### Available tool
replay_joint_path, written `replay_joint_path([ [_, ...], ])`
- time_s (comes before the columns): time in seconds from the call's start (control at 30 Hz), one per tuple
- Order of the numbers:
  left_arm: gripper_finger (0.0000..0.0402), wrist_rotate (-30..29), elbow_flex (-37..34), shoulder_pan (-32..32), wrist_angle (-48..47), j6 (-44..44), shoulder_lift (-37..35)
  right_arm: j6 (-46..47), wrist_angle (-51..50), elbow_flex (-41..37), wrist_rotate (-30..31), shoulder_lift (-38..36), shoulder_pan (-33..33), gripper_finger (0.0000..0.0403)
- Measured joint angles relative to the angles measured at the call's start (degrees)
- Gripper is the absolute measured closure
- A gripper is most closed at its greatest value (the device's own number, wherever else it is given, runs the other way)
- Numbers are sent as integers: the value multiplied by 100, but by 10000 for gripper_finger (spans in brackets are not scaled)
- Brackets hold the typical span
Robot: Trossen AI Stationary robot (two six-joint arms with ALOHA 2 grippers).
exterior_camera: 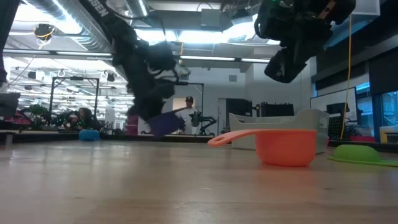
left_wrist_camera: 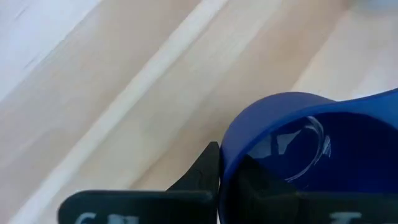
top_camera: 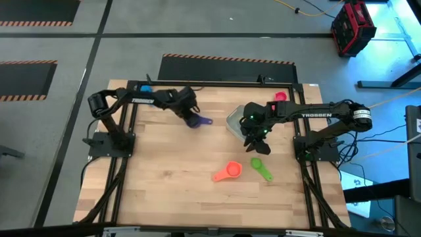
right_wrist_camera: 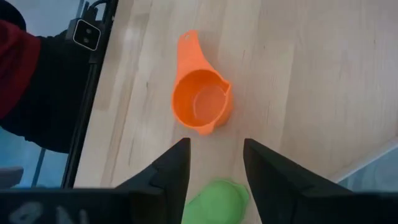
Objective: Nest measuring cups in basket
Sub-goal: Stack the dark blue measuring cup on top of the yellow measuring cup in the bin
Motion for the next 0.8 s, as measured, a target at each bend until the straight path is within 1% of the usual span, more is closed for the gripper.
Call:
replay_joint_path([
  [0.07,399,-263,0,-273,478,-518,0,-1,89,0,1,0,-2,249],
  [0.13,399,-668,0,-519,911,-1050,0,-3,205,0,4,0,-2,249],
  [0.27,399,-1868,0,-883,1804,-1775,0,-4,487,0,94,0,0,249],
  [0.37,399,-2744,0,-1054,2455,-2067,0,120,745,0,648,0,0,249],
  [0.47,400,-3295,1,-1127,3140,-2090,-1,324,935,0,1412,0,-2,249],
  [0.53,400,-3419,0,-1127,3613,-2092,-4,439,1042,0,1947,0,-2,249],
  [0.63,400,-3390,0,-1127,4354,-1995,-6,449,1286,0,2644,0,-2,249],
  [0.8,400,-3362,0,-1127,5087,-1853,-9,456,2214,-2,3780,0,-2,249],
])
